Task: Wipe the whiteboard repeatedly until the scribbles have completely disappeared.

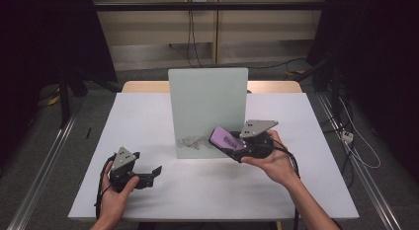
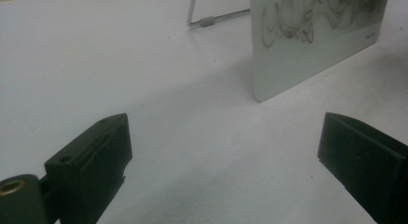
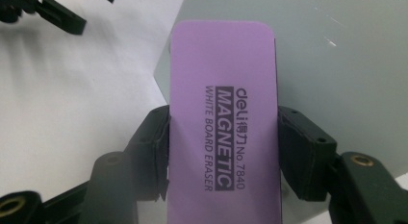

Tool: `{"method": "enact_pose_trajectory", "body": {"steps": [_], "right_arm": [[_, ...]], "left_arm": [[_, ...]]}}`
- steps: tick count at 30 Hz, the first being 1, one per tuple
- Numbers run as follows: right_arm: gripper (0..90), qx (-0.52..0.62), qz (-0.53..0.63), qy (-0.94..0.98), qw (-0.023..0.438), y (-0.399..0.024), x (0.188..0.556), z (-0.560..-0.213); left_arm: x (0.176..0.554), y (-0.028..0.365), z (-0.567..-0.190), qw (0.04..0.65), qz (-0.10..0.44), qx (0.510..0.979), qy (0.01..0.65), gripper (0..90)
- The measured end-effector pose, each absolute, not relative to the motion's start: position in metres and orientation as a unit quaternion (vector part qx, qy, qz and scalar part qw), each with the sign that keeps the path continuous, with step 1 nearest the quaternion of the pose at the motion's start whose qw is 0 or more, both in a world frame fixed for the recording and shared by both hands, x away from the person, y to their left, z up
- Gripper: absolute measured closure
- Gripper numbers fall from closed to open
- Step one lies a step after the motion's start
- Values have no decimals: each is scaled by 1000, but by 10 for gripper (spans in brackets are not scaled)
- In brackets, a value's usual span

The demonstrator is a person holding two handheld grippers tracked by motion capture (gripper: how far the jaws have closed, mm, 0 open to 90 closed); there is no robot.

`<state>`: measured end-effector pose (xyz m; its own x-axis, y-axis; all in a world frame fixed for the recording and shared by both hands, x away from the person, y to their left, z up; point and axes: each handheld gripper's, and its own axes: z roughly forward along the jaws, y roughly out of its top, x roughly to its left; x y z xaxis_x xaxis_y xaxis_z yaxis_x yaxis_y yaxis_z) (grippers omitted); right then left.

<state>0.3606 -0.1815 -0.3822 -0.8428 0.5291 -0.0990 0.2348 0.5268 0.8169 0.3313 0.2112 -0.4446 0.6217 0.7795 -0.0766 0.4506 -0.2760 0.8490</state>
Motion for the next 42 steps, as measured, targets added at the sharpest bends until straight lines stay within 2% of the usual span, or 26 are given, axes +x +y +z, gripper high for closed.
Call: {"method": "enact_pose_trajectory", "body": {"steps": [9,17,42], "right_arm": [[414,232,426,851,199,-194,360,-379],[414,230,409,862,195,-189,363,-392],[416,223,384,871,211,-186,367,-402]], "left_arm": [[332,211,-445,451,178,781,394,48],[332,211,-446,451,177,780,395,48],[332,211,-446,451,176,781,394,48]]}}
